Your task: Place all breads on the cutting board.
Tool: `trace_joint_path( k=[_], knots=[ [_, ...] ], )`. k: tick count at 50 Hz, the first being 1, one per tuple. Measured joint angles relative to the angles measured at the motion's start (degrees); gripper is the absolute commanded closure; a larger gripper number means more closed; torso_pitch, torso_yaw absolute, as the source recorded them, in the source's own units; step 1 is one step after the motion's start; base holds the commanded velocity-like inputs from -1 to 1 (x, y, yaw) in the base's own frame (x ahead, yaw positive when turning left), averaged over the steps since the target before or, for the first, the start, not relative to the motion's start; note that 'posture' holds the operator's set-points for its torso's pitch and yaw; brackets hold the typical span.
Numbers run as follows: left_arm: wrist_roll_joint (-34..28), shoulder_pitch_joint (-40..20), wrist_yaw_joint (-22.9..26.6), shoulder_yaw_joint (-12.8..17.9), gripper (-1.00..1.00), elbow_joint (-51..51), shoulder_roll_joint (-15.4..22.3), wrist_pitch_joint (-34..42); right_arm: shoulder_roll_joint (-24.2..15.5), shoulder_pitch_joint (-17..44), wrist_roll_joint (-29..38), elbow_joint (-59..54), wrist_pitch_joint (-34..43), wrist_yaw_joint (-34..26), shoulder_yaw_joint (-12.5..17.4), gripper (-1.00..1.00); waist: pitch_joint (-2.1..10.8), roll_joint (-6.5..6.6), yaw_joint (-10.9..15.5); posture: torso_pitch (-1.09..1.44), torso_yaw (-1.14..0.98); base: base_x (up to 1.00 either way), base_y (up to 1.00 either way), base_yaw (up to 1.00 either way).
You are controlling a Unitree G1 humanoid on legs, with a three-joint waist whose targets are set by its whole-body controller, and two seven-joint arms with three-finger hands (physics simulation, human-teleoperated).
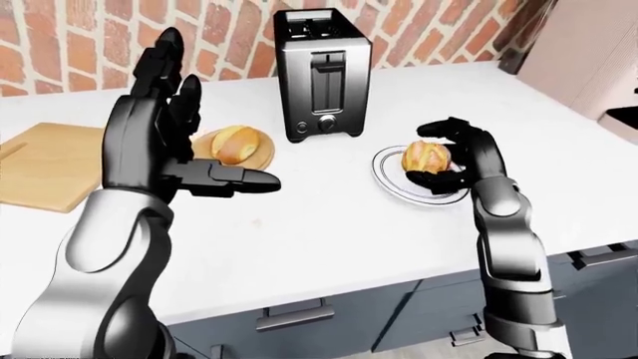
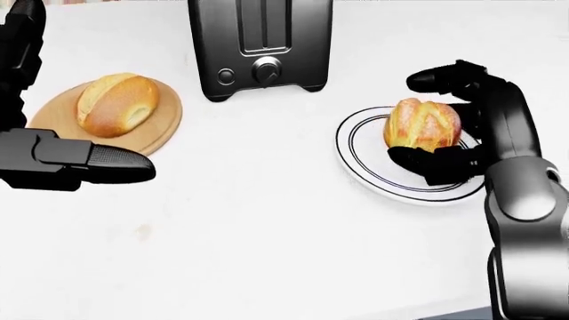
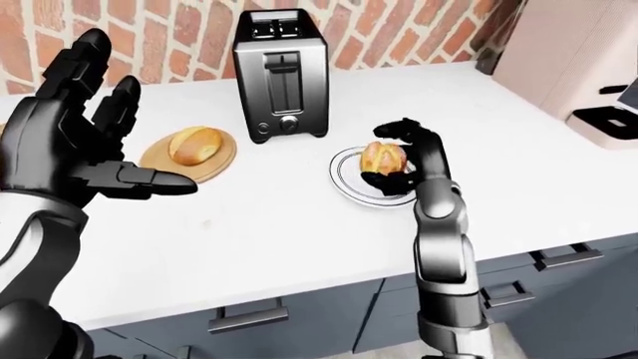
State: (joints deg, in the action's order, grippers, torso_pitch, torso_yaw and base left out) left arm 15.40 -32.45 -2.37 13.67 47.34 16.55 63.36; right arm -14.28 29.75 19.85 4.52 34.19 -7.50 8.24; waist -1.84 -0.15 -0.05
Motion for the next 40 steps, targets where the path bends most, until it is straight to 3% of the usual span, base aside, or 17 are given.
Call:
trace_joint_path(
  k=[7,20,30,40],
  knots=[
    [0.1,0.1,0.1,0.2,-1.0,0.1,0.0,0.1,0.0,0.3,0.8,0.6,0.4,-0.5,-0.3,0.51,-0.09,-0.07,0.0,0.0,0.0,0.0,0.0,0.0],
    [0.5,-1.6,0.0,0.2,-1.0,-1.0,1.1,0.5,-2.0,2.1,4.0,14.8,10.8,-6.6,0.2,0.65,-0.46,0.01,0.2,0.0,0.0,0.0,0.0,0.0],
    [-3.3,-8.8,2.0,-1.9,-1.0,-14.9,5.1,-3.8,-2.7,4.7,6.3,23.6,17.8,-11.5,-0.3,0.95,-0.64,0.03,0.3,0.0,0.0,0.0,0.0,0.0],
    [-14.1,-12.9,8.3,-6.1,-1.0,-29.9,5.2,-9.1,-2.9,5.5,7.7,26.3,20.2,-13.5,-0.3,1.0,-0.53,0.11,0.3,0.0,0.0,0.0,0.0,0.0]
  ],
)
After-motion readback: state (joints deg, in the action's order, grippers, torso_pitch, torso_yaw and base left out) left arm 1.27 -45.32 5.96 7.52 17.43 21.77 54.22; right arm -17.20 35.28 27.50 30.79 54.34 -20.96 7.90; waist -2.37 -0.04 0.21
